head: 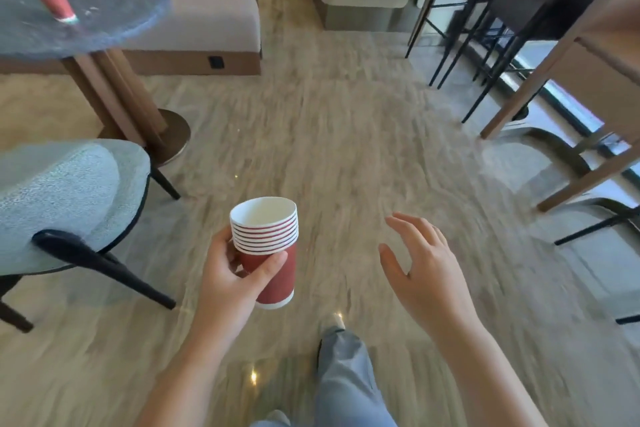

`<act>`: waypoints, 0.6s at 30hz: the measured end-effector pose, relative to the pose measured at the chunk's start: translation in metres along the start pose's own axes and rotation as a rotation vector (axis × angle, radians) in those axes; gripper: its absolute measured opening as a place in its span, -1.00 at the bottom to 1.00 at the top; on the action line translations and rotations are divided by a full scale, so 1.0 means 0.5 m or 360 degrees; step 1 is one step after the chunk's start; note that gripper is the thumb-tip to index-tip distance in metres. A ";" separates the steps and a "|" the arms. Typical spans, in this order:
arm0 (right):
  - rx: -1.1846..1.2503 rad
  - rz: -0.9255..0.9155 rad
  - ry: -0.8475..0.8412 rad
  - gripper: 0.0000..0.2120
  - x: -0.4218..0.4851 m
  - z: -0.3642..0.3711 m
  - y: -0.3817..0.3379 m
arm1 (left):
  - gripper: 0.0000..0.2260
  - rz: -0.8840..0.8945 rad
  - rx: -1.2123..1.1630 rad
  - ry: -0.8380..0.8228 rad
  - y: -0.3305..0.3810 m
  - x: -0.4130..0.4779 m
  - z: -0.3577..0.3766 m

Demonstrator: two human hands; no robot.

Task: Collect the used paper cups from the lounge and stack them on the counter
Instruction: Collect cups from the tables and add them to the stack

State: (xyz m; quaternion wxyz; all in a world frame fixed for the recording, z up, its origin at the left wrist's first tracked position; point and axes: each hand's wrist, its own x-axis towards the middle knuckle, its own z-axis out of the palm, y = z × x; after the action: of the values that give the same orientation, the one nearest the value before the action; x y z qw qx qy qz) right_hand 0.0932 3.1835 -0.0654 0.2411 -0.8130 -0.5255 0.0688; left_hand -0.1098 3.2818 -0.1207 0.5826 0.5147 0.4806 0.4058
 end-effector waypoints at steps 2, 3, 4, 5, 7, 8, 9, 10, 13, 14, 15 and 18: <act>0.0017 -0.0059 -0.0029 -0.65 0.073 0.015 0.003 | -0.32 -0.0016 -0.0011 0.0094 0.006 0.049 0.006; 0.0025 -0.0094 -0.0034 -0.65 0.113 0.022 0.005 | -0.34 -0.0011 -0.0014 0.0131 0.012 0.078 0.011; 0.0036 -0.0134 -0.0041 -0.65 0.154 0.029 0.008 | -0.36 0.0002 -0.0015 0.0163 0.021 0.109 0.018; 0.0051 -0.0180 -0.0054 -0.65 0.197 0.034 0.010 | -0.37 0.0021 -0.0013 0.0198 0.033 0.141 0.027; 0.0072 -0.0269 -0.0076 -0.65 0.285 0.038 0.013 | -0.39 0.0061 -0.0027 0.0278 0.060 0.203 0.049; 0.0076 -0.0320 -0.0080 -0.66 0.333 0.039 0.015 | -0.38 0.0079 -0.0040 0.0307 0.075 0.235 0.060; 0.0071 -0.0349 -0.0073 -0.66 0.366 0.039 0.017 | -0.34 0.0092 -0.0042 0.0296 0.090 0.254 0.071; 0.0081 -0.0365 -0.0071 -0.66 0.398 0.039 0.015 | -0.31 0.0109 -0.0031 0.0277 0.106 0.272 0.081; 0.0139 -0.0474 -0.0107 -0.66 0.512 0.048 -0.003 | -0.32 0.0148 0.0018 0.0348 0.144 0.337 0.097; 0.0150 -0.0510 -0.0114 -0.66 0.544 0.056 -0.013 | -0.33 0.0156 0.0016 0.0388 0.151 0.354 0.099; 0.0167 -0.0542 -0.0118 -0.66 0.570 0.065 -0.026 | -0.35 0.0154 0.0007 0.0428 0.155 0.370 0.097; 0.0213 -0.0646 -0.0173 -0.67 0.624 0.102 -0.057 | -0.36 0.0097 -0.0023 0.0542 0.152 0.407 0.080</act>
State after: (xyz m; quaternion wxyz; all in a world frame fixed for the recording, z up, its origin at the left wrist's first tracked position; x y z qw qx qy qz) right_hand 0.1879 3.4863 -0.0526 0.2748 -0.6678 -0.6848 0.0974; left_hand -0.0266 3.4810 -0.0742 0.4839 0.4487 0.5536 0.5080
